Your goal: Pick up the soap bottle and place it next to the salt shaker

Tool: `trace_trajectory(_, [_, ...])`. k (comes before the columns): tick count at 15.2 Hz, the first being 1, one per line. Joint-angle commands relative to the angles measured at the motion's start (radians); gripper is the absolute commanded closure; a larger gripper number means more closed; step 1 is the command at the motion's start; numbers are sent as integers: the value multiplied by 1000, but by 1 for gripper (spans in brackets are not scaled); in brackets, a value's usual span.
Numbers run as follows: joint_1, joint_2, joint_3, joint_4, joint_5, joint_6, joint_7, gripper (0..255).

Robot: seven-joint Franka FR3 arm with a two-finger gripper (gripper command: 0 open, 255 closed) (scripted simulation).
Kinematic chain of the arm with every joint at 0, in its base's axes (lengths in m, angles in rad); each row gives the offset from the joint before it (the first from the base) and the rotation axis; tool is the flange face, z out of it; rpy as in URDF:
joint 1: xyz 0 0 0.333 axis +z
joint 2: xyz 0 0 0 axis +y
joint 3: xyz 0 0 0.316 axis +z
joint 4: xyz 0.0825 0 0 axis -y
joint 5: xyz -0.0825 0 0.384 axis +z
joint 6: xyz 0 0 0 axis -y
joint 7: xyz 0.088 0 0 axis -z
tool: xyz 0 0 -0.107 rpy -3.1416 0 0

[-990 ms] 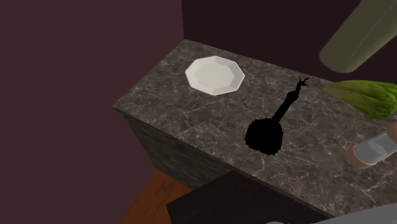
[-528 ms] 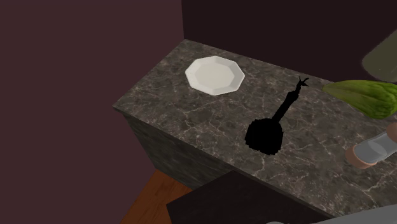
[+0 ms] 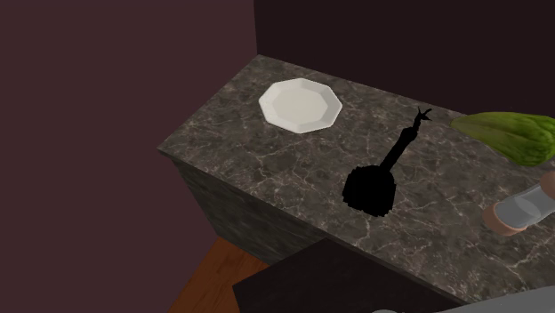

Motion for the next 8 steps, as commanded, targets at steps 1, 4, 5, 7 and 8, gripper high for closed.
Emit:
trace_trajectory(1, [11, 20, -55, 45, -13, -9, -55, 255])
trace_trajectory(4, [35, 52, -145, 114, -28, -22, -137, 255])
trace_trajectory(5, [47, 64, -179, 140, -32, -26, -166, 255])
trace_trajectory(7, [76, 92, -253, 197, -36, -35, -223, 255])
trace_trajectory(8, [96, 106, -294, 227, -37, -40, -252, 255])
